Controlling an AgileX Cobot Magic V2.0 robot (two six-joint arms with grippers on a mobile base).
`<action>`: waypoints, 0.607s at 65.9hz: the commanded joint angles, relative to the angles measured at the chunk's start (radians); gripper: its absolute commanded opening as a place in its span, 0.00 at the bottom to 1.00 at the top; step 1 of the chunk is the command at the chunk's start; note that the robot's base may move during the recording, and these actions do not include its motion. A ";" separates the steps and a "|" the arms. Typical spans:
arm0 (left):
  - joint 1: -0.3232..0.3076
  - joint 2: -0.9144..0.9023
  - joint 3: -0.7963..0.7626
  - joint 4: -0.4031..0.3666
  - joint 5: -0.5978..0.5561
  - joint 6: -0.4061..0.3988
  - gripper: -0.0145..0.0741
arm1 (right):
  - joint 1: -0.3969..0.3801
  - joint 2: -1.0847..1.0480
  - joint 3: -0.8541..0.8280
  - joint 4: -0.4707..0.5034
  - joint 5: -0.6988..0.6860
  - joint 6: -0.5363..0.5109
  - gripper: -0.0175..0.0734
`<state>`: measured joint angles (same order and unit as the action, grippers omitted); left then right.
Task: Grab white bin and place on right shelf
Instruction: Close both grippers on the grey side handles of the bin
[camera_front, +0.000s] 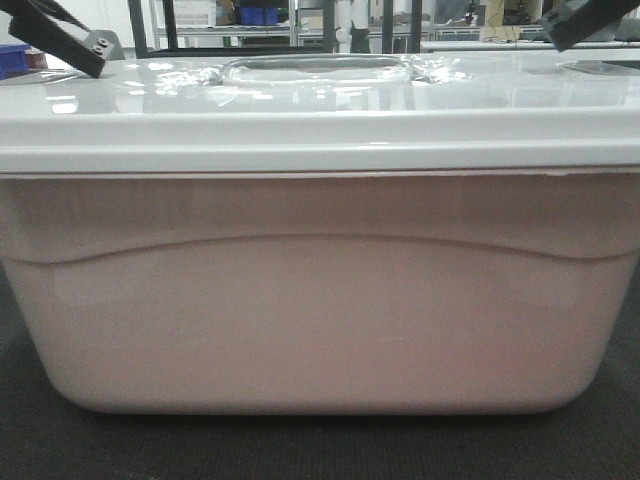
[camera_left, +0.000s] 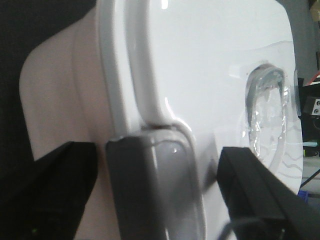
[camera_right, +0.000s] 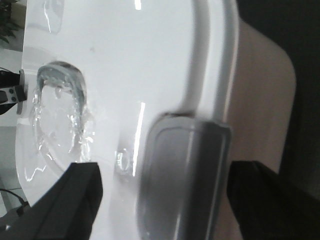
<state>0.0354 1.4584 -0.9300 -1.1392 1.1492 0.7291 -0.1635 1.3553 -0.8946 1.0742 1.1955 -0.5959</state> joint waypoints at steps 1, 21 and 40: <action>-0.006 -0.027 -0.023 -0.045 0.046 0.008 0.62 | 0.019 -0.016 -0.022 0.080 0.105 -0.019 0.86; -0.006 -0.027 -0.023 -0.039 0.068 0.013 0.62 | 0.019 -0.015 -0.022 0.085 0.087 -0.019 0.86; -0.006 -0.027 -0.023 -0.039 0.073 0.015 0.61 | 0.019 -0.015 -0.022 0.096 0.037 -0.019 0.86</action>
<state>0.0354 1.4605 -0.9300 -1.1229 1.1850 0.7358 -0.1448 1.3619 -0.8946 1.0811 1.1936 -0.5982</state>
